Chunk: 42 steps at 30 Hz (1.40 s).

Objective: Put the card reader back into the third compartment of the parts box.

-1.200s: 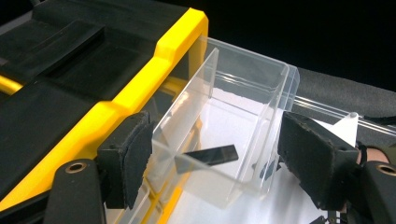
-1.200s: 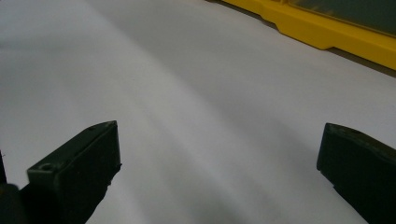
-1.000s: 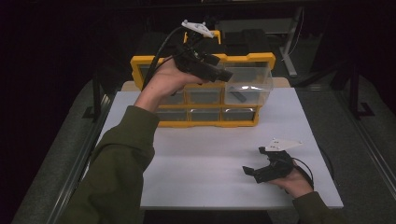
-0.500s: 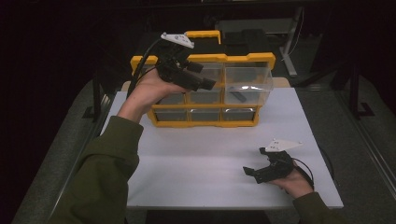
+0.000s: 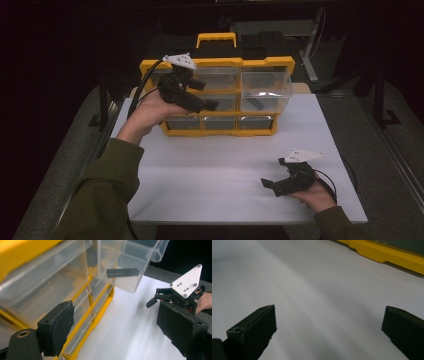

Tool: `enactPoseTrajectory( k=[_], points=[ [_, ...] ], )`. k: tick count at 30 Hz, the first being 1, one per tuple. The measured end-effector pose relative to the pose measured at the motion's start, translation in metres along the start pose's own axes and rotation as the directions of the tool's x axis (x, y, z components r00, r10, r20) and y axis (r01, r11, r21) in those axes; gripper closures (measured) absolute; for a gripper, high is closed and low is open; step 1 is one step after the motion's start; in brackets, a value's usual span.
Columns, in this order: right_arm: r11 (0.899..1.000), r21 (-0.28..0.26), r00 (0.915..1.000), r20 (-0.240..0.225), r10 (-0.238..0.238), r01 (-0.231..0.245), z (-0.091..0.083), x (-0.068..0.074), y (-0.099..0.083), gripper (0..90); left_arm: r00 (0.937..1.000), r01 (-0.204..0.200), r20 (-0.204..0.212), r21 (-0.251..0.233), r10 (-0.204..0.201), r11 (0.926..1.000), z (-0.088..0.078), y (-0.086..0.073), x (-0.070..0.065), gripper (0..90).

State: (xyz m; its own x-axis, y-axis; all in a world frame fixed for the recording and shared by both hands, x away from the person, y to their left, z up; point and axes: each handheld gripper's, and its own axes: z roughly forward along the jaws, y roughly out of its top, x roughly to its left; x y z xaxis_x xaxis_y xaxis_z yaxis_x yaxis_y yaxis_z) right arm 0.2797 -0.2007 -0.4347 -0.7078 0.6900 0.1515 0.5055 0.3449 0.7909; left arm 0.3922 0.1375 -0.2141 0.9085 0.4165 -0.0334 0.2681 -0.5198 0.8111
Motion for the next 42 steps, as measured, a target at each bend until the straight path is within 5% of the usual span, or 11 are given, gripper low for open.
enactPoseTrajectory(
  k=[42],
  points=[
    [1.000, 0.003, 1.0000, 0.003, -0.004, 0.004, 0.001, 0.001, 0.001, 0.0, 0.9989, 0.037, -0.026, -0.042, -0.038, 0.9984, 0.006, -0.127, 0.001, 0.0]
  ],
)
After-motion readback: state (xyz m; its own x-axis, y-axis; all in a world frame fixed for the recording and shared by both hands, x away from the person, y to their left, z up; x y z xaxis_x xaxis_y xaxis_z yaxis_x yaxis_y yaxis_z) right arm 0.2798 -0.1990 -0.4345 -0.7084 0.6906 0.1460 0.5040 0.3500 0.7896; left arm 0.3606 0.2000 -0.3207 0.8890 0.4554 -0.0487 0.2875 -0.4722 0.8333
